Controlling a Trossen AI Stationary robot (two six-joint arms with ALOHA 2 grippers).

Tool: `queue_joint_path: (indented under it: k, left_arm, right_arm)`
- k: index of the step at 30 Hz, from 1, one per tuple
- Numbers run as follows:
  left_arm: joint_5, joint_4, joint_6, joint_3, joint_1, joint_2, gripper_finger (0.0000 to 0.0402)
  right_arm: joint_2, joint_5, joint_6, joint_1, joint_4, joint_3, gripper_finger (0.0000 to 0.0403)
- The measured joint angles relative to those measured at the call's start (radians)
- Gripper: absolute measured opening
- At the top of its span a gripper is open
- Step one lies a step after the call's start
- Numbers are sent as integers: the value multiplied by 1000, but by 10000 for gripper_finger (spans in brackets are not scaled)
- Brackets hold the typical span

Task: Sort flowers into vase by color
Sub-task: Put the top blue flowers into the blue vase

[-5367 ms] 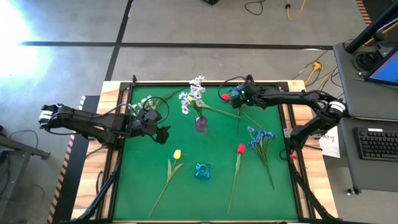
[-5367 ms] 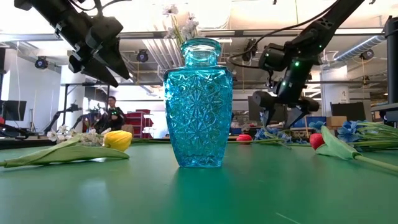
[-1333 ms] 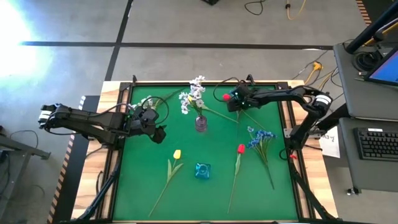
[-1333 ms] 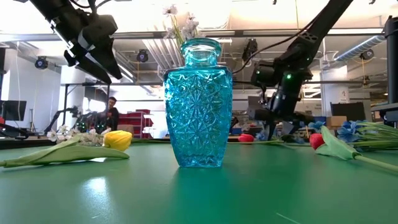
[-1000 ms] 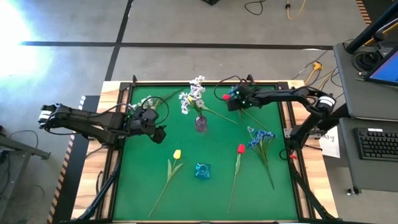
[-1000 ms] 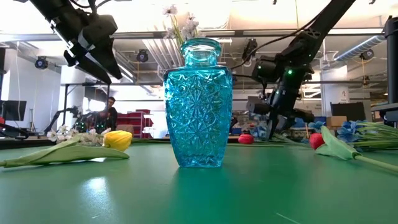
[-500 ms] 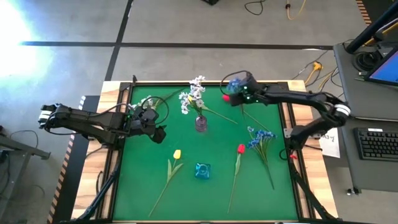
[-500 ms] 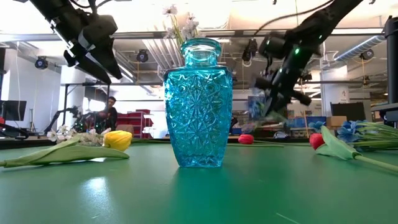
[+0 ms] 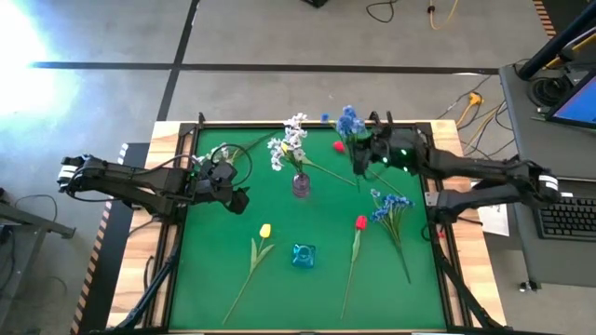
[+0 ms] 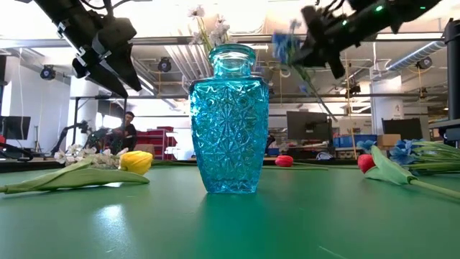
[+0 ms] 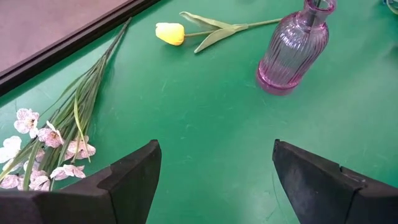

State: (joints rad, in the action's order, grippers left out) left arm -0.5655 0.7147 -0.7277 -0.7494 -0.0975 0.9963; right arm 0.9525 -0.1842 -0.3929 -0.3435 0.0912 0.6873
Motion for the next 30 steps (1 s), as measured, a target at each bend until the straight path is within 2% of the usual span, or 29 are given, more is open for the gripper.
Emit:
queue_joint_path:
  k: [9, 14, 21, 30]
  left_arm:
    - [1, 0, -8, 0, 0, 0, 295]
    - [2, -7, -15, 0, 0, 0, 295]
    - [2, -39, -16, 0, 0, 0, 295]
    - [9, -40, -31, 6, -1, 0, 295]
  right_arm:
    - [-131, 10, 31, 206, 388, -205, 34]
    - [-117, 80, 68, 314, 672, -290, 34]
    - [61, 107, 186, 455, 1034, -311, 34]
    - [380, 142, 315, 563, 1302, -169, 34]
